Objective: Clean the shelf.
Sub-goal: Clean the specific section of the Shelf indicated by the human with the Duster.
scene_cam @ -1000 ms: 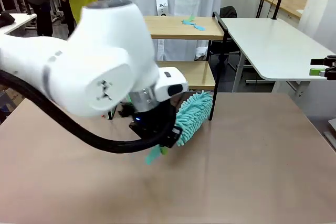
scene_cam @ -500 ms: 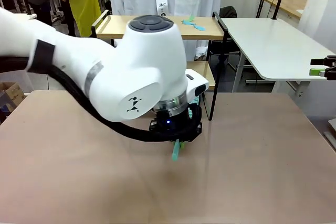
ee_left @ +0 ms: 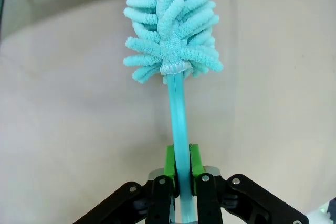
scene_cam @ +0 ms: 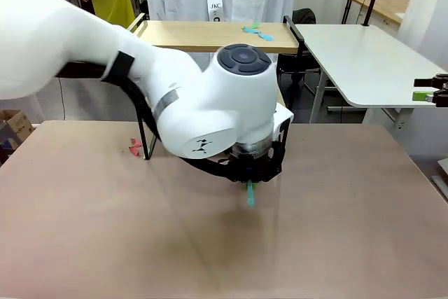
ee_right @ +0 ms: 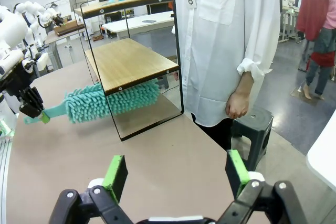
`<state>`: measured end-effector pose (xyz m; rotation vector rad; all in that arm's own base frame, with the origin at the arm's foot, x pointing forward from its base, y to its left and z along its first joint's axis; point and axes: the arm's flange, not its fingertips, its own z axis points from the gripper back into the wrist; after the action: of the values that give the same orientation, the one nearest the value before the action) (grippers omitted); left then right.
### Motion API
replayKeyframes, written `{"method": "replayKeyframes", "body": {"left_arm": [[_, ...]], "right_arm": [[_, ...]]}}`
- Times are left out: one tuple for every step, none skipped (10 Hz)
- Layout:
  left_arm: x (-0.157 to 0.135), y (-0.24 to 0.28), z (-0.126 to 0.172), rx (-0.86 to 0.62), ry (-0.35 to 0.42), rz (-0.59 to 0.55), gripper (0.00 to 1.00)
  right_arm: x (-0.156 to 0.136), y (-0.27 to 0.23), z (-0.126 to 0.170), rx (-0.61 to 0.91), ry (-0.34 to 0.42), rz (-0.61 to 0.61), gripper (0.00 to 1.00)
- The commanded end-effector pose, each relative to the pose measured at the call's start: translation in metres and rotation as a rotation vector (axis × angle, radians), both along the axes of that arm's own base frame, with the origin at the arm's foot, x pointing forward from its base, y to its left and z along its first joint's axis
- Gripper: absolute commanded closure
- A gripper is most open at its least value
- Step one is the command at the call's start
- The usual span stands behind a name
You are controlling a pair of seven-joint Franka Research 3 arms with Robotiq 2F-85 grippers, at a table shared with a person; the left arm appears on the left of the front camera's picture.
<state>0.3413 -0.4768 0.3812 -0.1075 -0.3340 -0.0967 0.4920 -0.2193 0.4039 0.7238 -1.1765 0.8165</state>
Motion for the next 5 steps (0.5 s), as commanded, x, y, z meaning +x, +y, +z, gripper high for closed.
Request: {"method": "replayKeyframes", "body": {"left_arm": [[0.012, -0.033, -0.010, -0.022, -0.036, 0.030, 0.87], [0.018, -0.036, -0.017, -0.021, -0.024, 0.031, 0.87], [0.021, -0.035, -0.026, -0.010, 0.002, 0.029, 0.87], [0.025, -0.033, -0.031, 0.004, 0.025, 0.027, 0.87], [0.026, -0.030, -0.035, 0.022, 0.046, 0.004, 0.87]], "right_arm": [[0.000, 0.001, 0.003, -0.005, -0.004, 0.003, 0.00], [0.000, 0.001, 0.003, -0.005, -0.004, 0.003, 0.00], [0.000, 0.001, 0.003, -0.005, -0.004, 0.003, 0.00], [0.000, 0.001, 0.003, -0.005, -0.004, 0.003, 0.00], [0.000, 0.001, 0.003, -0.005, -0.004, 0.003, 0.00]]}}
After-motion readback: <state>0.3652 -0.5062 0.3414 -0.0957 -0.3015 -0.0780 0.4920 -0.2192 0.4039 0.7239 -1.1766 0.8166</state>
